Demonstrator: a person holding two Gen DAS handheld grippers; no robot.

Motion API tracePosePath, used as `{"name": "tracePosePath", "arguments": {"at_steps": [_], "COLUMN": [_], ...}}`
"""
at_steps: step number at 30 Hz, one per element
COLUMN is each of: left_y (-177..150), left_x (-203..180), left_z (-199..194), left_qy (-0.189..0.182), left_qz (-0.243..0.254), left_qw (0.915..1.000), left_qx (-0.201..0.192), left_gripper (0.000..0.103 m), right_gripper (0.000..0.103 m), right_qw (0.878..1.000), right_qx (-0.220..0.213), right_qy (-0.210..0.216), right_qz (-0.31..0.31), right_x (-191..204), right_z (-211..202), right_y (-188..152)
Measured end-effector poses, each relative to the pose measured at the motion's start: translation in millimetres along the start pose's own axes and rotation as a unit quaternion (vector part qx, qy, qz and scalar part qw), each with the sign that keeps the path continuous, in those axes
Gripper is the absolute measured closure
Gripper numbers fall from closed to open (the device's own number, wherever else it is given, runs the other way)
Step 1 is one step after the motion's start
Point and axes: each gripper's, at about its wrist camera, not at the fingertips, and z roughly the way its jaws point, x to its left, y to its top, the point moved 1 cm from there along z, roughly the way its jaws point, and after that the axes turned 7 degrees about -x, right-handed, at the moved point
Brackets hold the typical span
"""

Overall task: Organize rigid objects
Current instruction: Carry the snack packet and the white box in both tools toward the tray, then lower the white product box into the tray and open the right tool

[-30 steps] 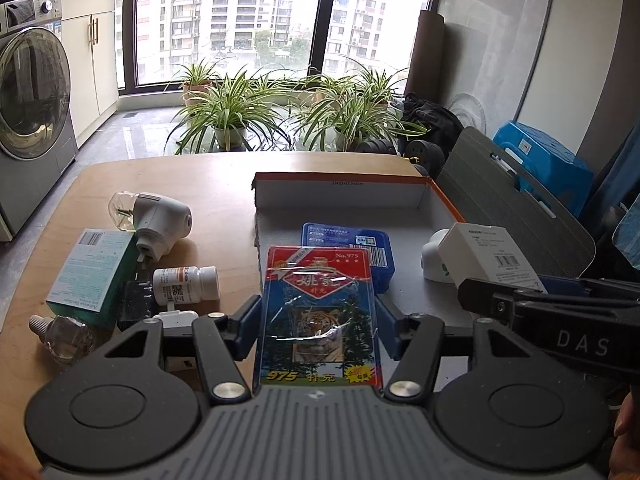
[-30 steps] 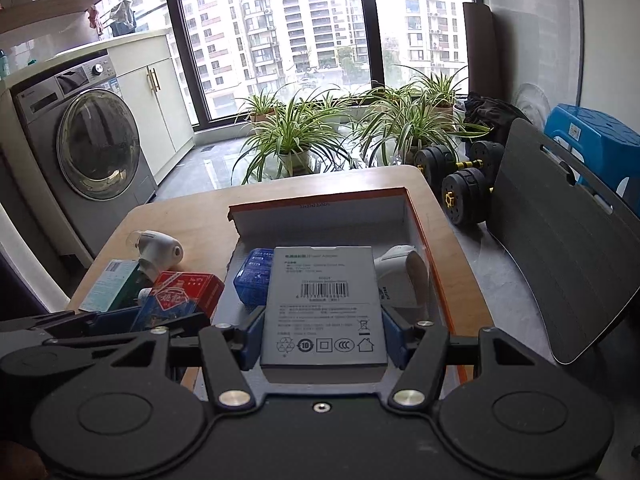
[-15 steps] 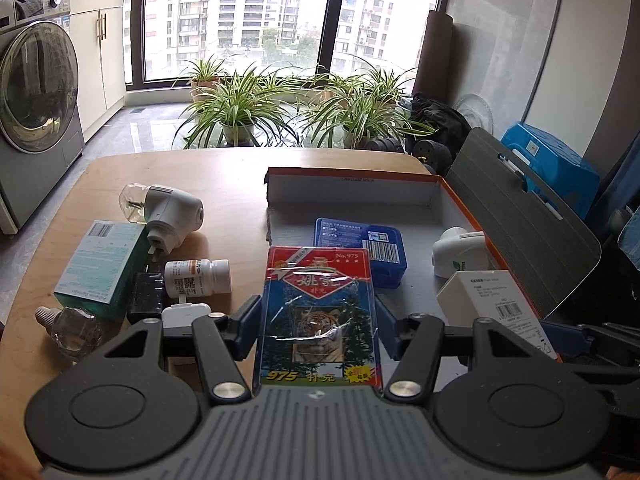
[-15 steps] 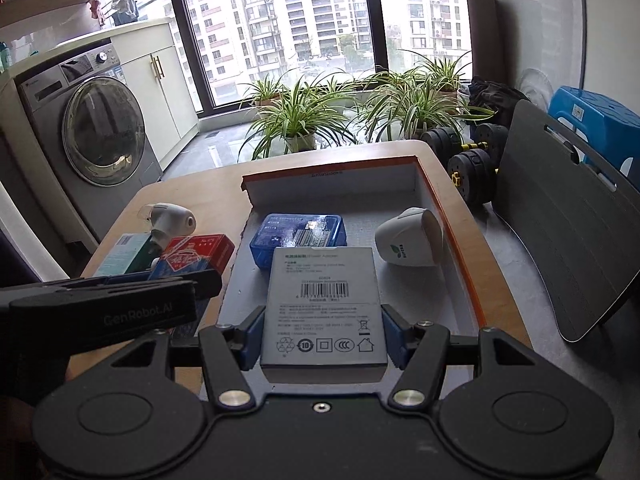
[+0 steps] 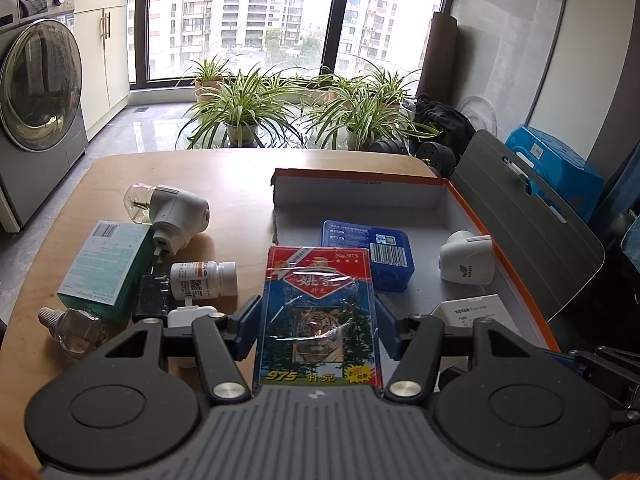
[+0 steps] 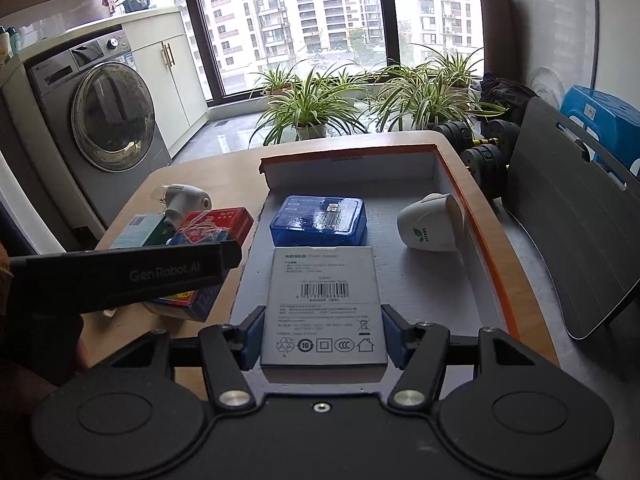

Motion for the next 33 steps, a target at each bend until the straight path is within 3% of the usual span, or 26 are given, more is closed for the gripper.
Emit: {"name": "tracePosePath", "arguments": {"at_steps": [33], "left_y": [-16.4], "left_x": [-5.2], "left_z": [4.4], "left_qy": [-0.006], "left_qz": [0.0], "left_qw": [0.9997], "left_qx": [0.023], "left_gripper": [0.043], "right_gripper": [0.032], "right_qw": [1.0], "right_qx": [0.0], "right_qy": [-0.022], "right_qz": [0.022], "right_x": [-26.9], "right_z": [15.8], "right_y": [9.2]}}
